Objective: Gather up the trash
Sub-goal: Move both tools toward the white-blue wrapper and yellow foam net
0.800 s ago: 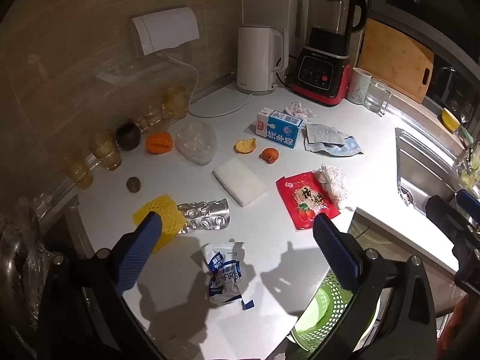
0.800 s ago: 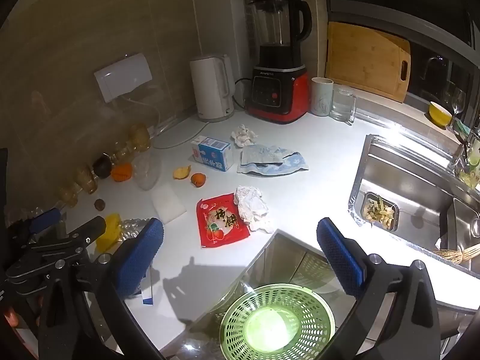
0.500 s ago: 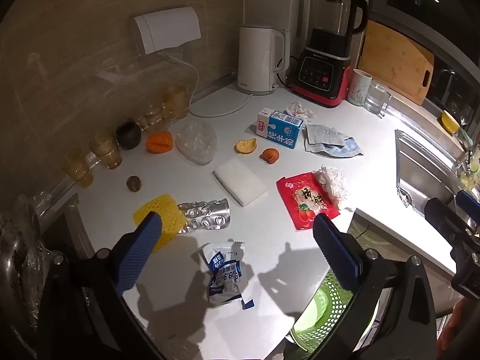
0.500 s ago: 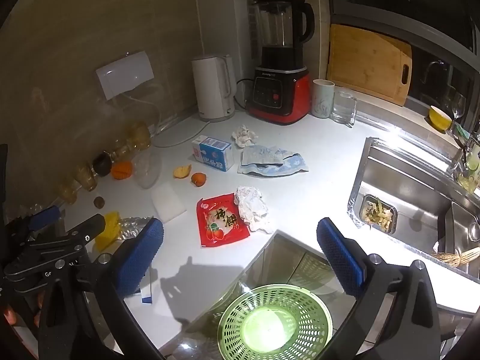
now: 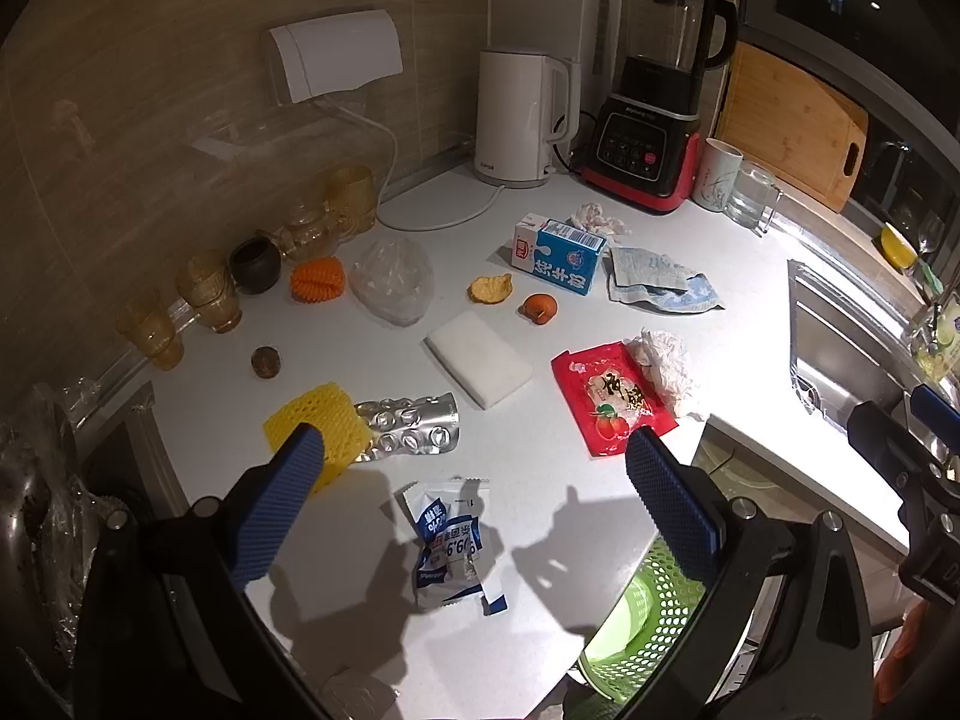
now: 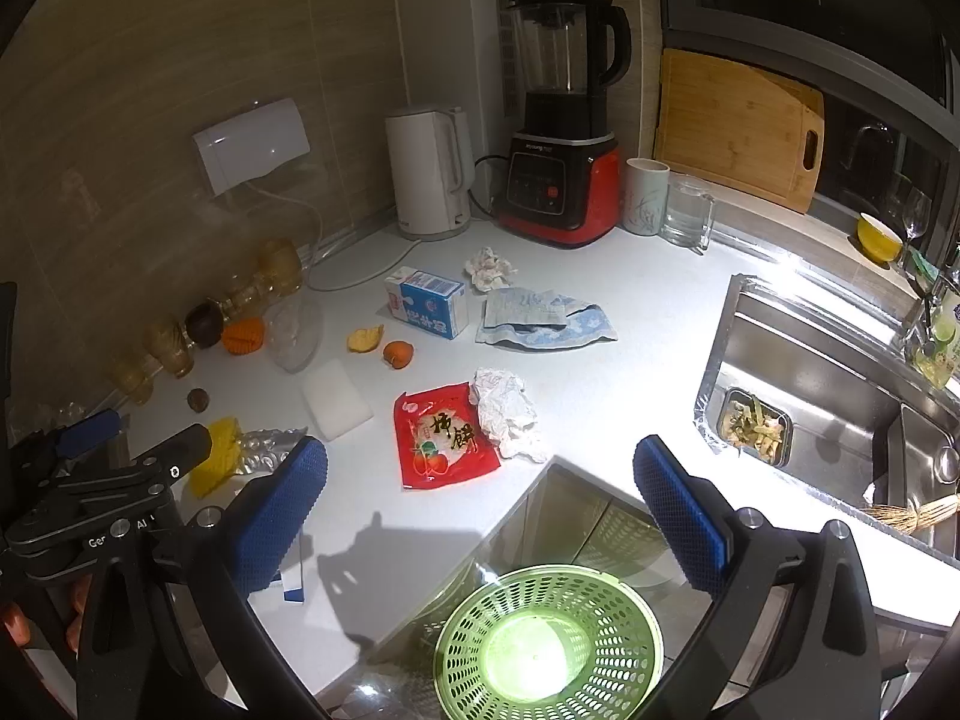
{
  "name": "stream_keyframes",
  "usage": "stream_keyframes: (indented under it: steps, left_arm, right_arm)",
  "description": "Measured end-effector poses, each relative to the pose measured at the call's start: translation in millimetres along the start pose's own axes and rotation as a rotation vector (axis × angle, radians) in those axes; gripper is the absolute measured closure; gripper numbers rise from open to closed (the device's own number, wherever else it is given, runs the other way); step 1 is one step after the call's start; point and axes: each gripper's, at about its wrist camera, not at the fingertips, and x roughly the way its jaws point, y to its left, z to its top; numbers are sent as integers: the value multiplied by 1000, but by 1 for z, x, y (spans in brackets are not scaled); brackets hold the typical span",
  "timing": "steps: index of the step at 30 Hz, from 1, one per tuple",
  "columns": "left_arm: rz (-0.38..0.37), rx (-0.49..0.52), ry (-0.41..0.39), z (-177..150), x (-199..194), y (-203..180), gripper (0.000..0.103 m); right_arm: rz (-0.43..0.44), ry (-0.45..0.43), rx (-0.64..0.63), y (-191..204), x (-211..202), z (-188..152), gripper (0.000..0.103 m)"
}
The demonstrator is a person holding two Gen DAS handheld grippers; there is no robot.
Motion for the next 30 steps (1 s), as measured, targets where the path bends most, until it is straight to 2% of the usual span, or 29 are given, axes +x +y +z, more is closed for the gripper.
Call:
stream_keyframes:
  steps: [30]
  left_arm:
    - [-6,-24,8,-5,1,6,6]
  right_arm:
    - [-3,6,-8,6,2,-9,2]
